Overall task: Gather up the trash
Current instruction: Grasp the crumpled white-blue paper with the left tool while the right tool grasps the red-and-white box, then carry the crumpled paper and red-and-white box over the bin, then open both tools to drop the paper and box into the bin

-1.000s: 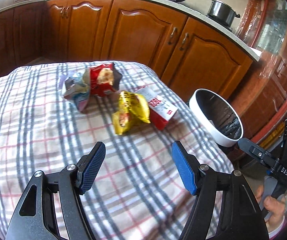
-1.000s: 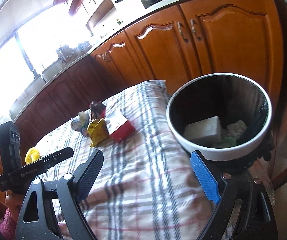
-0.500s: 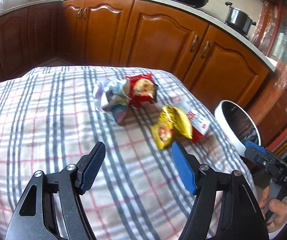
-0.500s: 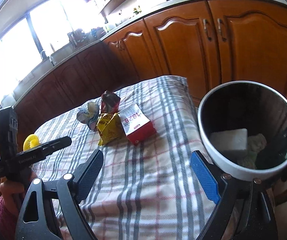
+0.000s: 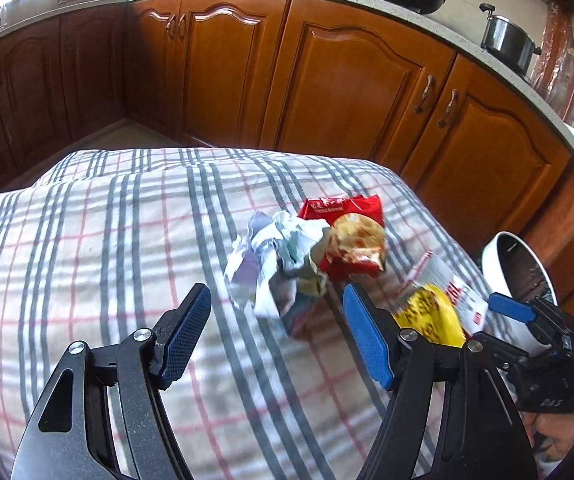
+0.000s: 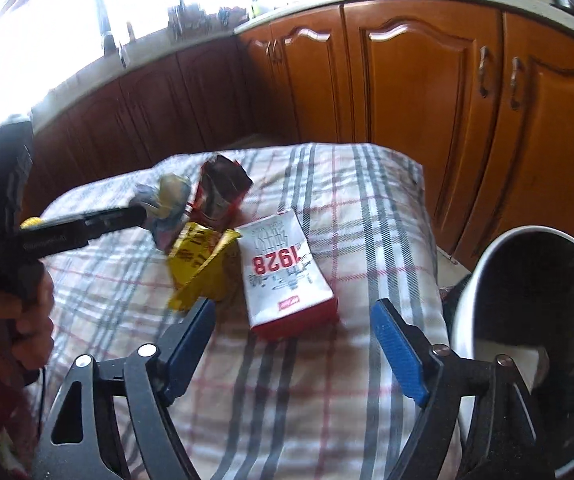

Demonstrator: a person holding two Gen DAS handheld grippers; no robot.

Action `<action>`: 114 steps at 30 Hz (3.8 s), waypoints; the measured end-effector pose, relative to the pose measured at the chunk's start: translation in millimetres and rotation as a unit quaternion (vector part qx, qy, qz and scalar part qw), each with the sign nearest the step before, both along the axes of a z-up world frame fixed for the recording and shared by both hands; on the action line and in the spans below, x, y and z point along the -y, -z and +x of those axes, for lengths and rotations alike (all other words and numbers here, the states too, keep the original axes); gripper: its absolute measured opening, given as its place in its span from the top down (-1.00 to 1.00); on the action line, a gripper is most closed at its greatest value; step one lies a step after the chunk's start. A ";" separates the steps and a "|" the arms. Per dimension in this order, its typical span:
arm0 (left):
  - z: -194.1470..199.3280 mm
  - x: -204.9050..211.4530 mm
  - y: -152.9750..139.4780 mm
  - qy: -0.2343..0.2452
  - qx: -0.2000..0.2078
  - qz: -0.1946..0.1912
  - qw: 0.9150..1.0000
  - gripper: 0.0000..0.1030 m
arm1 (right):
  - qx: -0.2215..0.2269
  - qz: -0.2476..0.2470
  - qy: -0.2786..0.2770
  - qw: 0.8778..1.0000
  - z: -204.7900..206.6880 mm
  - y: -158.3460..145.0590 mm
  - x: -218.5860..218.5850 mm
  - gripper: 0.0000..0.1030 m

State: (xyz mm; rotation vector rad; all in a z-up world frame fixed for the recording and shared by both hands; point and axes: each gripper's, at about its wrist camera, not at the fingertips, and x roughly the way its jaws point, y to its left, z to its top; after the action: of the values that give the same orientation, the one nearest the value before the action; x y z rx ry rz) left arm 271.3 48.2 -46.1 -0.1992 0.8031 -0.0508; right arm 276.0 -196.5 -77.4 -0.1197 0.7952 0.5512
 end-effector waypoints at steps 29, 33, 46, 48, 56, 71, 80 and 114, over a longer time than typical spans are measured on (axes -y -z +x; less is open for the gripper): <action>-95.2 82.5 -26.0 0.135 0.016 -0.045 0.990 0.81 | -0.014 0.086 0.089 0.992 -66.3 -9.3 74.5 -0.06; -101.5 104.3 -26.0 0.154 0.014 -0.050 0.987 0.81 | -0.007 0.093 0.106 0.990 -82.7 -15.9 95.5 -0.05; -101.0 154.9 -27.9 0.195 0.008 -0.048 0.980 0.81 | 0.008 0.105 0.156 0.982 -102.1 -23.5 149.5 -0.04; -100.6 159.7 -28.4 0.199 0.008 -0.047 0.979 0.81 | 0.009 0.108 0.161 0.981 -102.8 -24.0 155.7 -0.04; -92.3 175.6 -32.0 0.212 0.009 -0.042 0.976 0.81 | 0.014 0.112 0.175 0.978 -102.9 -26.2 176.3 -0.04; -75.0 211.2 -42.9 0.241 0.016 -0.034 0.970 0.81 | 0.025 0.115 0.199 0.973 -90.0 -32.7 203.1 -0.04; -58.7 231.3 -47.5 0.250 0.016 -0.030 0.968 0.81 | 0.029 0.112 0.210 0.971 -76.1 -35.4 212.9 -0.03; 10.4 279.8 -29.4 0.250 -0.024 -0.018 0.968 0.07 | -0.011 0.099 0.223 0.970 -7.3 -19.3 234.0 -0.09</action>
State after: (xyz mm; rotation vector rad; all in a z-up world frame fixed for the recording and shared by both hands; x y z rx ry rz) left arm 281.7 -231.6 -16.6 -0.0280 0.8855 -0.5383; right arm 268.7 -430.5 -58.1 0.2468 0.7554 0.2017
